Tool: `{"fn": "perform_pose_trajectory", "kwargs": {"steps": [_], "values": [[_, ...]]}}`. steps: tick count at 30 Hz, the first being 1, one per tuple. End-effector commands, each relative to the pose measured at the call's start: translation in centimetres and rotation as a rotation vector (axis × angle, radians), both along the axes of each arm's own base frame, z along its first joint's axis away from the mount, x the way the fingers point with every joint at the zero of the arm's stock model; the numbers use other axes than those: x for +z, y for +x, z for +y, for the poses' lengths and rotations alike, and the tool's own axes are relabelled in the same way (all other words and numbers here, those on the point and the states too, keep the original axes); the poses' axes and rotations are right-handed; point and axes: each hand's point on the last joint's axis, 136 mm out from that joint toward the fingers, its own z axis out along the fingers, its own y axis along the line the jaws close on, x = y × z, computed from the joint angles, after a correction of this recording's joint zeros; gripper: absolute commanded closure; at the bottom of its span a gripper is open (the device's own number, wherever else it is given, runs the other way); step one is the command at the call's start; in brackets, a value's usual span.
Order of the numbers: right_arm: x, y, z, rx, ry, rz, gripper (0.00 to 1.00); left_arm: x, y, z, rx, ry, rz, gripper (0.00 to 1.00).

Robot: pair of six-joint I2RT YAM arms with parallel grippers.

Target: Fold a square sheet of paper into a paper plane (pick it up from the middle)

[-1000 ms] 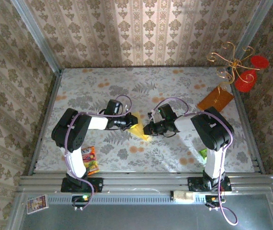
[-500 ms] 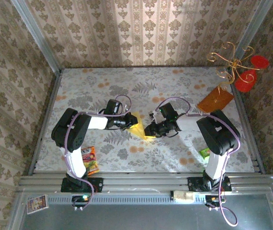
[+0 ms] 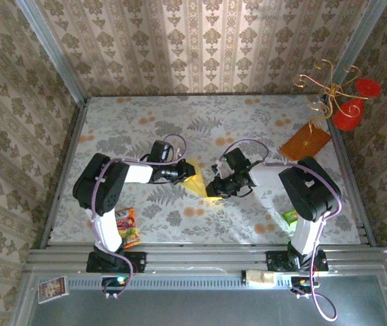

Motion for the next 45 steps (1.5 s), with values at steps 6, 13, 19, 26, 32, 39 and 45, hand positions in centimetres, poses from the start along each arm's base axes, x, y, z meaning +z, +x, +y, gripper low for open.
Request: {"fn": "perform_pose_trajectory", "kwargs": {"steps": [6,13,19,26,32,39,45], "values": [[-1.2,-0.2,0.2,0.021,-0.040,0.017,0.83,-0.1,0.5,0.2,0.000,0.013,-0.009,0.87],[-1.9,-0.5,-0.2,0.019,-0.073,0.036,0.86,-0.6,0.6,0.6,0.013,0.039,0.002,0.88],[-1.1,-0.1,-0.3,0.009,-0.075,0.015,0.82,-0.4,0.6,0.5,0.011,0.038,0.000,0.88],[2.7,2.6,-0.5,-0.049,-0.096,-0.129,0.64,-0.3,0.6,0.5,0.010,0.037,0.000,0.88],[2.4,3.8,0.4,-0.059,-0.157,-0.148,0.59,-0.5,0.7,0.5,0.015,0.035,0.005,0.88],[0.9,3.7,0.9,-0.048,-0.202,-0.126,0.61,-0.5,0.7,0.4,0.011,0.031,0.006,0.88],[-0.2,3.3,0.8,-0.042,-0.219,-0.099,0.70,-0.4,0.7,0.3,0.007,0.026,0.005,0.88]]}}
